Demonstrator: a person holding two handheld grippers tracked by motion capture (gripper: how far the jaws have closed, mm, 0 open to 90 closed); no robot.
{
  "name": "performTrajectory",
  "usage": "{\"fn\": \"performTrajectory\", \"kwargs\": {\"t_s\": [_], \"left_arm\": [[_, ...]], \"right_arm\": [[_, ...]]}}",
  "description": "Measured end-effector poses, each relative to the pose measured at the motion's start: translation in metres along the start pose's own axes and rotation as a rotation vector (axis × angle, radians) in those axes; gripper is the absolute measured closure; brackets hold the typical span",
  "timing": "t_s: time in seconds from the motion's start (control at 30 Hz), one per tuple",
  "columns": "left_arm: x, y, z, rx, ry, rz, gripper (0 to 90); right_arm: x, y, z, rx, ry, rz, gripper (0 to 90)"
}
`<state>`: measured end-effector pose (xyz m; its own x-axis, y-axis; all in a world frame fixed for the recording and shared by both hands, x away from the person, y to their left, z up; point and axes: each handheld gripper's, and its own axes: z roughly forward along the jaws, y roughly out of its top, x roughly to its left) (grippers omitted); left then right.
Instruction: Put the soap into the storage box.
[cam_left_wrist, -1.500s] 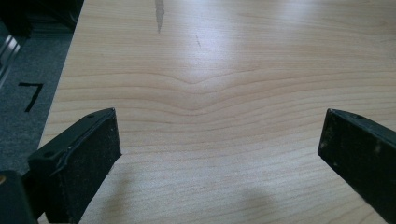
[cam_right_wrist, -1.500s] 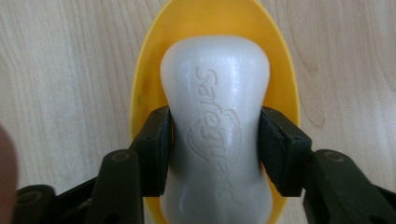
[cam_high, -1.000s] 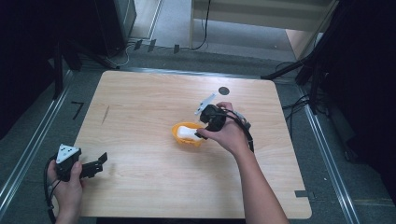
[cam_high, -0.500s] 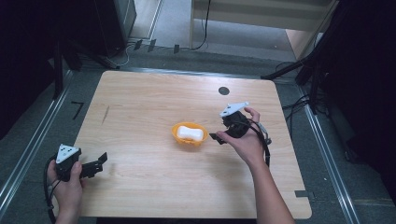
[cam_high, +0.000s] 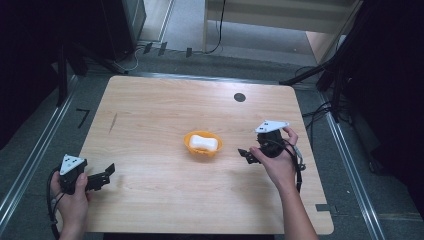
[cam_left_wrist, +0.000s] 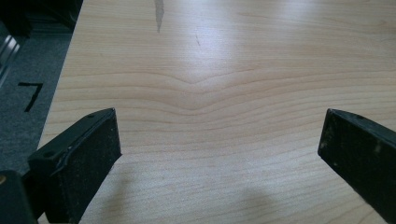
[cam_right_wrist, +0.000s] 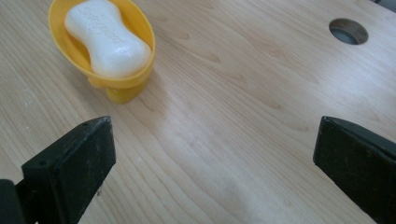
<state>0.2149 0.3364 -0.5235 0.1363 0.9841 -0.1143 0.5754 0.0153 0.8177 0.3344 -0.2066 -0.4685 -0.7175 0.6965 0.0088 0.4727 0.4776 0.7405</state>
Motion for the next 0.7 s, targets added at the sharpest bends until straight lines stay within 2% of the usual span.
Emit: {"fn": "performTrajectory", "kwargs": {"t_s": [0.33,0.7], "left_arm": [[0.0,0.0,0.0,0.003,-0.001,0.002,0.0],[0.0,0.0,0.0,0.004,0.0,0.002,0.0]], "right_arm": [[-0.006,-0.036,-0.016,-0.022,-0.044,0.041,0.0],[-0.012,-0.079,-0.031,-0.056,-0.061,0.135,0.0]]}}
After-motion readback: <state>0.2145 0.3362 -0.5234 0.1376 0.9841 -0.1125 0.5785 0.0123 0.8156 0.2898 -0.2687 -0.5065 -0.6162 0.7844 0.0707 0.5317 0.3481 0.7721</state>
